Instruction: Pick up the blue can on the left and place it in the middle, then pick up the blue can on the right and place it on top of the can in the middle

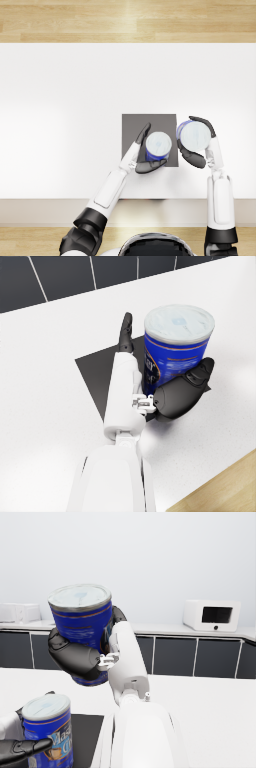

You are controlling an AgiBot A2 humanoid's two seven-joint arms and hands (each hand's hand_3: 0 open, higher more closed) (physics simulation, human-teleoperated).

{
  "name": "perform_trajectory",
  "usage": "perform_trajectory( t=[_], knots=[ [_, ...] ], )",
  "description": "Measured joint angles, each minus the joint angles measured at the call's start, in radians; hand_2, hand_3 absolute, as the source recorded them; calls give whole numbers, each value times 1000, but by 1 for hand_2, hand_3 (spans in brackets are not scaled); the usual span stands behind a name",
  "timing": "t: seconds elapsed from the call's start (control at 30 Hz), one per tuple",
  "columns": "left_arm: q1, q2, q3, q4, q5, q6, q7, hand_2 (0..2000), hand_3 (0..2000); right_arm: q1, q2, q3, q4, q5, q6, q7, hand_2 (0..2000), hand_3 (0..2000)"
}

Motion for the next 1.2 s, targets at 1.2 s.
perform_trajectory(
  t=[1.2],
  knots=[
    [-456,-172,-586,-882,-1,59,305,0,0,35,-67,318,-40,0,-420,-227,2000,1520]
  ],
)
